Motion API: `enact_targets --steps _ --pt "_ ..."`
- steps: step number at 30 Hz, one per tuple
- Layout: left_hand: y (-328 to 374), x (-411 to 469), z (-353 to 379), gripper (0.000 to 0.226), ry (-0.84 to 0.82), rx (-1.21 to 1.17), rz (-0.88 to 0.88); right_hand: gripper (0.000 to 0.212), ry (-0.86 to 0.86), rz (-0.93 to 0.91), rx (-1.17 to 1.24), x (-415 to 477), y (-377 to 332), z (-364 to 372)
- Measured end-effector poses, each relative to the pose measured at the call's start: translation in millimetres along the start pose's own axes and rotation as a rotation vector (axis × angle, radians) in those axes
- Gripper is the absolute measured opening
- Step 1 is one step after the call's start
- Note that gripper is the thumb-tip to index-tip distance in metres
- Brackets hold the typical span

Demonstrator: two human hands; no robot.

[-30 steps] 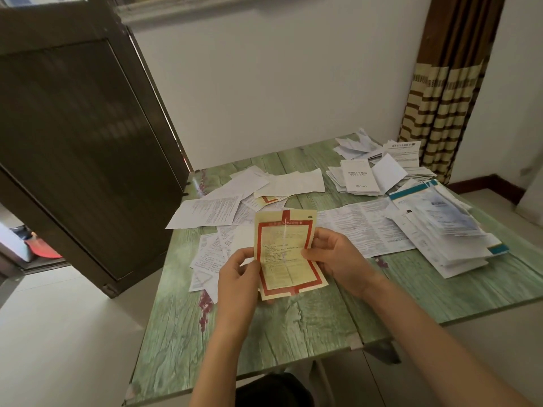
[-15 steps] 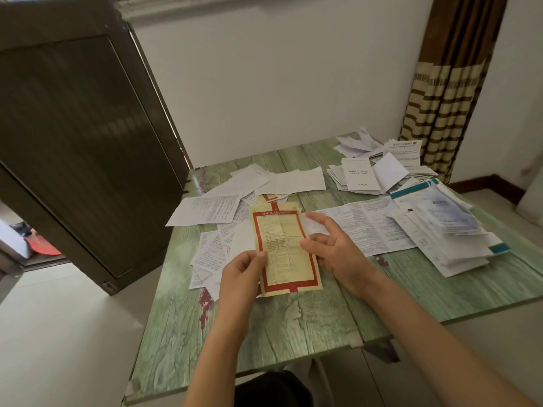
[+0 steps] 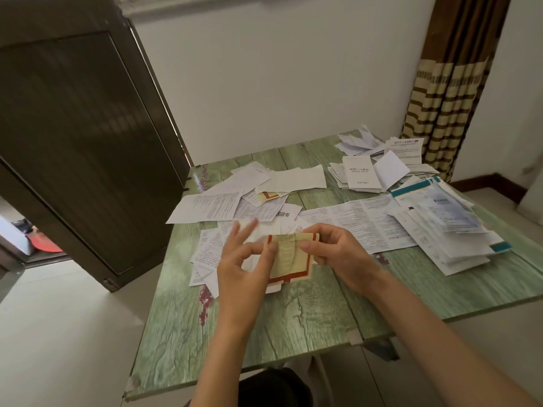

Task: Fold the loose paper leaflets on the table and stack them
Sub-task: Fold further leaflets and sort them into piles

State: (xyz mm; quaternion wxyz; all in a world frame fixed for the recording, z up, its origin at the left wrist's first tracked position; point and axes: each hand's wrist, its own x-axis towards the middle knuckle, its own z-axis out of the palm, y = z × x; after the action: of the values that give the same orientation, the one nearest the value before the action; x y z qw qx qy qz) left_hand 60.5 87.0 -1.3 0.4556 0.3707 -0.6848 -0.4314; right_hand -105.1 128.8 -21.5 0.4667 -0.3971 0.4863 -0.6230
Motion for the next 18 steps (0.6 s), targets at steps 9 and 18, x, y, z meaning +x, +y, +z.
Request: enact_targets --steps 9,18 --pt "7.2 -0.2 5.2 0.019 0.017 -0.235 -0.259 0.012 -0.031 0.022 0.015 0.2 0.2 -0.2" --pt "4.6 -4.1 12.8 0.017 -0.122 -0.252 -0.366 0.013 -0.218 0.084 0.083 -0.7 -2.0 -1.0"
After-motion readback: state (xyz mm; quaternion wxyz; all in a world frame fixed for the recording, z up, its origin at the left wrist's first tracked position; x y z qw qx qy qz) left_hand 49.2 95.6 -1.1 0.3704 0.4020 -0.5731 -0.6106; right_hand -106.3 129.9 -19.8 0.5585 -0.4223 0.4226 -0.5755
